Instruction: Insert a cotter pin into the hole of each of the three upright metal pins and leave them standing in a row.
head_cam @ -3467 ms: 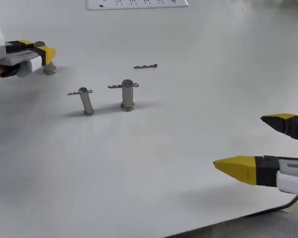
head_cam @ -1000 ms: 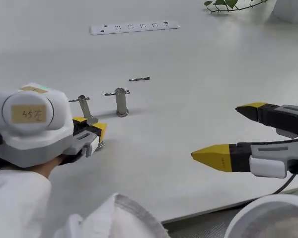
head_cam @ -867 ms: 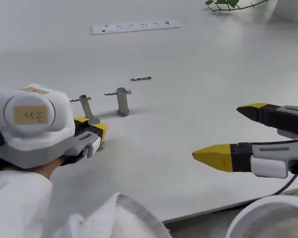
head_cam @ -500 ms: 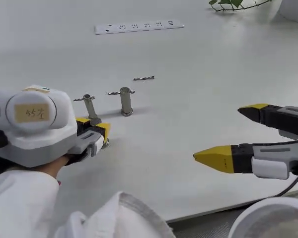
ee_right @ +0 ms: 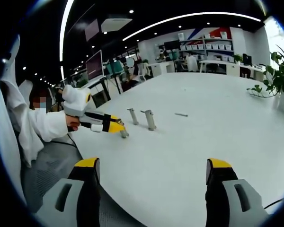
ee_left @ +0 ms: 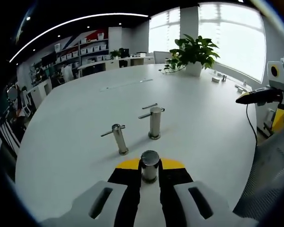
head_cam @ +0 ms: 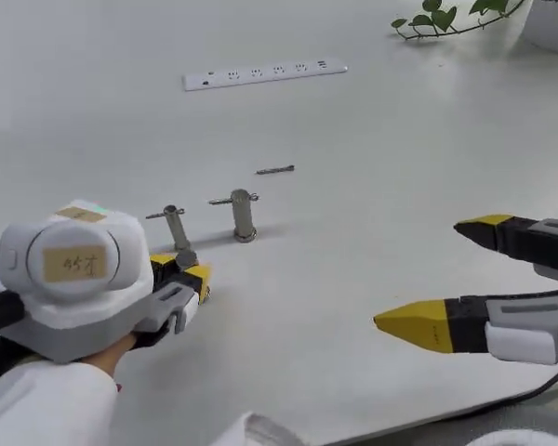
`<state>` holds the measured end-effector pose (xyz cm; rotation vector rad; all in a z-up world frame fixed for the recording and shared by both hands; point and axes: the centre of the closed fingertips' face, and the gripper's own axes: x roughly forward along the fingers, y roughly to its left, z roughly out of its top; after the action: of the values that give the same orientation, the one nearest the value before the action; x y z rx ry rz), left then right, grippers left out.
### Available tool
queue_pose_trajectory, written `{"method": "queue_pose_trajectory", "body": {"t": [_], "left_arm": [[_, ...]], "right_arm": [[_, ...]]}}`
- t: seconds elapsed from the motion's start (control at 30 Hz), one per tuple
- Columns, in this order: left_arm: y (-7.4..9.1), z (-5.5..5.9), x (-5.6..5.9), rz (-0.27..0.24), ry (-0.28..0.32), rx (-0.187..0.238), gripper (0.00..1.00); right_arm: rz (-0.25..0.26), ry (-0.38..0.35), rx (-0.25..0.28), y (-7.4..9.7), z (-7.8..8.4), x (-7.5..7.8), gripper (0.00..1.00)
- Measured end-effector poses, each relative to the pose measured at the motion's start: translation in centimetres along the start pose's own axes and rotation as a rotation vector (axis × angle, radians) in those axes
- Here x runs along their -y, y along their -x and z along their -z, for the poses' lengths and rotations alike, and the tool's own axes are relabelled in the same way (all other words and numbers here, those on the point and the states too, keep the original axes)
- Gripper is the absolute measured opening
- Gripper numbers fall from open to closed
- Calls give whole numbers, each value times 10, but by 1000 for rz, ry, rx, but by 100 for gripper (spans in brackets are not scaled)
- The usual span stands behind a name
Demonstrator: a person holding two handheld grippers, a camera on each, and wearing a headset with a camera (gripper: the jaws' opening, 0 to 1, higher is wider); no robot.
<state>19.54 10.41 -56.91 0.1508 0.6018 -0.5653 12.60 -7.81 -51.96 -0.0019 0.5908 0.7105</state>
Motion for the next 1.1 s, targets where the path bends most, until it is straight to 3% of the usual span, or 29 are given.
{"method": "queue_pose_trajectory", "body": {"t": [0.1,0.23,0.37,0.6,0.8,0.97,1.1], "left_arm": [[9,-9,3,45,-57,24,12],[23,-15,6,105,-27,40,29],[40,-9,20,191,7,17,42],[64,-4,29,264,-1,25,64],[73,-1,24,289,-3,4,83],[79,4,19,306,48,-19,98],[84,17,12,298,58,-51,99]], "right_arm": [[-1,6,-4,2,0,0,90],[-2,9,-4,3,-1,0,90],[2,8,-10,5,0,1,90],[4,8,-25,7,1,1,90],[-3,18,-38,7,-2,-1,90],[-9,31,-54,5,-5,-2,90],[-14,44,-71,4,-7,-1,90]]}}
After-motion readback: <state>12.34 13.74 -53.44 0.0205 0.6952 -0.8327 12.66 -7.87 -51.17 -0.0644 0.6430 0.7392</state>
